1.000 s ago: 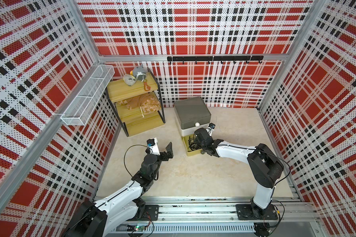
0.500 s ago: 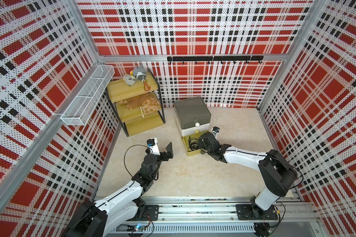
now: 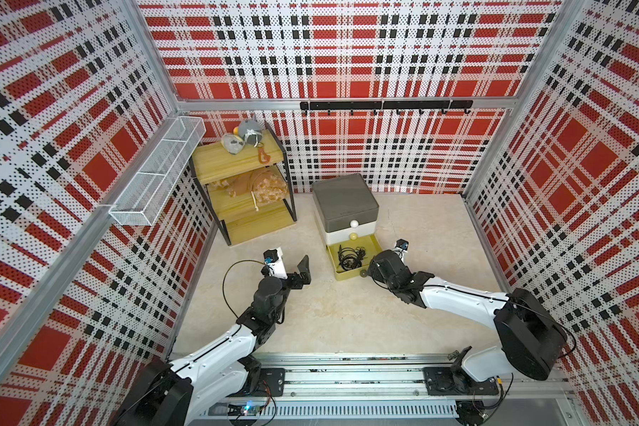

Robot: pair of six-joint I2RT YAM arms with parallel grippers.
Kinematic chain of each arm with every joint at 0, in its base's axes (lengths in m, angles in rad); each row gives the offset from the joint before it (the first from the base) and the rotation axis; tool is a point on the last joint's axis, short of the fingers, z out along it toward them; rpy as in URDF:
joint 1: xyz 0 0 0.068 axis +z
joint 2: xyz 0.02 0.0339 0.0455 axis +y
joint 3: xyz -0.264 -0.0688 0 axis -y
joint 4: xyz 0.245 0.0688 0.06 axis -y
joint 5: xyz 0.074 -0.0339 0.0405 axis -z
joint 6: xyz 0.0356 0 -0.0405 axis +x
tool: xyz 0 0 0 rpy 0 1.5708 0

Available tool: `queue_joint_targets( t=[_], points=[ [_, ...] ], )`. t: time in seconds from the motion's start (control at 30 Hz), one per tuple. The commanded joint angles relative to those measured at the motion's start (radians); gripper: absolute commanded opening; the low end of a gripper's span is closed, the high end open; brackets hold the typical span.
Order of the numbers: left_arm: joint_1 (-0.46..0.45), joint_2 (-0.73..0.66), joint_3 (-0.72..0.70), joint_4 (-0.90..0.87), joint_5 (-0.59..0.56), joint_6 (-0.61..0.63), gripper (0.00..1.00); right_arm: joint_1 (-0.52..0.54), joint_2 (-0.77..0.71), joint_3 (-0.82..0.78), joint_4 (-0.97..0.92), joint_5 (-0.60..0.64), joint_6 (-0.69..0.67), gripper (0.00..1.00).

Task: Place the wired earphones into the drawer by color
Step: Close the drawer in the storage box.

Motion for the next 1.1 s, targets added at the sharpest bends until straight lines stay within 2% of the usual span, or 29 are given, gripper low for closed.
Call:
queue_joint_targets(
  t=[0.0,0.2,1.07],
  points=[
    [0.009,0.002,-0.010,0.021,-0.003,0.000,0.99,-0.005,-0.032,-0.027,-0.035,0.020,0.026,0.86],
    [0.008,0.004,-0.010,0.021,-0.002,-0.002,0.99,-0.005,-0.028,-0.049,-0.030,0.014,0.060,0.86],
    [0.010,0.005,-0.008,0.021,0.000,-0.002,0.99,-0.006,0.137,0.051,0.040,-0.058,0.082,0.85]
  ],
)
